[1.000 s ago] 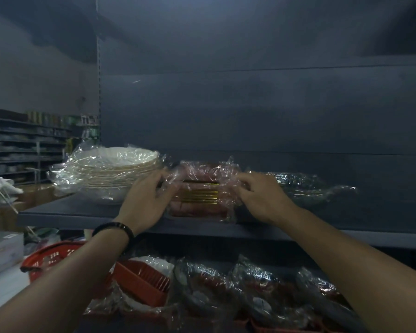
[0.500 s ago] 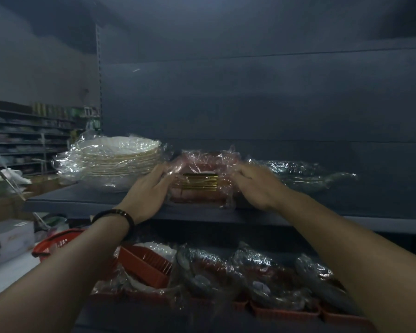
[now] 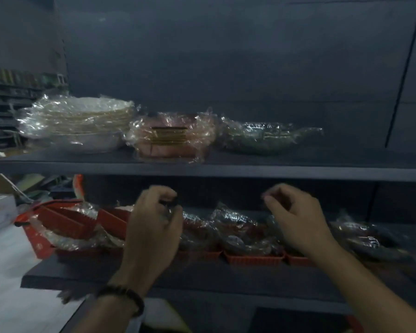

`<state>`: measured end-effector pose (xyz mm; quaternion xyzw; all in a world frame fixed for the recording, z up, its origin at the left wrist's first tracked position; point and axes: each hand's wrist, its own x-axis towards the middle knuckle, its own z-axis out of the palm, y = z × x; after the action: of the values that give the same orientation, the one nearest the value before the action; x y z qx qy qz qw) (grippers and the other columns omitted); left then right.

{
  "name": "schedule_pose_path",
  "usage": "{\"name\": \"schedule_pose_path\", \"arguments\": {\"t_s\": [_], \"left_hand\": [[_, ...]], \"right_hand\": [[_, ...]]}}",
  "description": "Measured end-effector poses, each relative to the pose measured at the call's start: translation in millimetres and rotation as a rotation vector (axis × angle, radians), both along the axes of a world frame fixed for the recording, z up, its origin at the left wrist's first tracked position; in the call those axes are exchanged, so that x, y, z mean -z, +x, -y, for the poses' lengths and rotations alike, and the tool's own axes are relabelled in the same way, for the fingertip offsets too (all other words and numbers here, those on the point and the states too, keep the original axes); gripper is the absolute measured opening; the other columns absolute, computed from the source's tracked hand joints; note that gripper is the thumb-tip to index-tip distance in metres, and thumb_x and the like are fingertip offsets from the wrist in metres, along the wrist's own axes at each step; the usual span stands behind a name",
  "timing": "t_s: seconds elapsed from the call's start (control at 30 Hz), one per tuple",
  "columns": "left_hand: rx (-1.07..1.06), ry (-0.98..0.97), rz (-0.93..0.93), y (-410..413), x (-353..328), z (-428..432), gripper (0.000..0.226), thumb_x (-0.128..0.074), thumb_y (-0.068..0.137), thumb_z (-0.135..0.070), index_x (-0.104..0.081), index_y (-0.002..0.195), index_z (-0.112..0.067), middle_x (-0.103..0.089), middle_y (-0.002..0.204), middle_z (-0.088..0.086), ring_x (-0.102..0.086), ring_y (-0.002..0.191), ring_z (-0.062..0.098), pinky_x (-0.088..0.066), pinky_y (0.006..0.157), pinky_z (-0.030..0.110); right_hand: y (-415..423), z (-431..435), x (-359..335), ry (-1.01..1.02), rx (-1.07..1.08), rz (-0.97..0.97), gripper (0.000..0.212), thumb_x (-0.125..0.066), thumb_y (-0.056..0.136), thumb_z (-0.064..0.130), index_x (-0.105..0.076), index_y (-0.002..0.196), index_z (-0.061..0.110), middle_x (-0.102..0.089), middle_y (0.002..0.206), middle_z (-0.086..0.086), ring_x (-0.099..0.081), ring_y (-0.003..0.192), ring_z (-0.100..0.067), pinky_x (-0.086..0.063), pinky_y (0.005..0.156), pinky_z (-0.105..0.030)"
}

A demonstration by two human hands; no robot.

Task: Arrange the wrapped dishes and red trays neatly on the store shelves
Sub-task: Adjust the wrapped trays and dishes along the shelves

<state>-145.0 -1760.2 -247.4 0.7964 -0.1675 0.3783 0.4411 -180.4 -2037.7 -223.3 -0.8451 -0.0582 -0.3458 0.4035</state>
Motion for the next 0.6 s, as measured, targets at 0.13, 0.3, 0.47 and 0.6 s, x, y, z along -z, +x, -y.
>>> {"name": "schedule_pose_path", "arguments": {"t_s": [0.13, 0.3, 0.47, 0.6], "left_hand": [[0.129, 0.07, -0.302, 10.3, 59.5, 33.5, 0.024, -0.073, 0.094, -0.014, -0.074, 0.097, -0.038, -0.075, 0.085, -0.019, -0.069, 0.078, -0.005, -0.054, 0.074, 0.015], [0.183, 0.119, -0.52, 32.8, 114.4, 69.7, 0.02, -0.07, 0.097, -0.021, -0.072, 0.092, -0.04, -0.076, 0.081, -0.017, -0.07, 0.079, -0.004, -0.054, 0.074, 0.015], [0.257, 0.101, -0.586, 55.8, 140.4, 88.9, 0.018, -0.068, 0.101, -0.024, -0.066, 0.101, -0.042, -0.071, 0.103, -0.026, -0.064, 0.093, -0.017, -0.05, 0.08, 0.005], [0.249, 0.099, -0.589, 66.6, 149.0, 91.3, 0.025, -0.07, 0.1, -0.029, -0.061, 0.108, -0.05, -0.067, 0.113, -0.029, -0.065, 0.102, -0.009, -0.056, 0.091, 0.018]], "right_hand": [[-4.7, 20.3, 78.3, 0.071, 0.055, -0.168, 0.02, -0.07, 0.098, 0.014, -0.072, 0.086, 0.03, -0.074, 0.078, 0.013, -0.068, 0.072, -0.004, -0.051, 0.059, -0.016], [4.7, 33.8, 167.5, 0.105, 0.154, -0.33, 0.035, -0.074, 0.09, 0.01, -0.062, 0.103, 0.041, -0.074, 0.08, 0.02, -0.072, 0.083, -0.002, -0.053, 0.074, -0.019], [40.9, 28.0, 197.2, 0.018, 0.15, -0.352, 0.056, -0.076, 0.091, 0.023, -0.046, 0.134, 0.044, -0.073, 0.105, 0.009, -0.07, 0.095, -0.012, -0.05, 0.083, -0.025], [63.5, 21.1, 200.3, 0.005, 0.169, -0.32, 0.062, -0.066, 0.1, 0.031, -0.037, 0.152, 0.047, -0.052, 0.132, 0.009, -0.053, 0.114, -0.008, -0.043, 0.098, -0.025]]}}
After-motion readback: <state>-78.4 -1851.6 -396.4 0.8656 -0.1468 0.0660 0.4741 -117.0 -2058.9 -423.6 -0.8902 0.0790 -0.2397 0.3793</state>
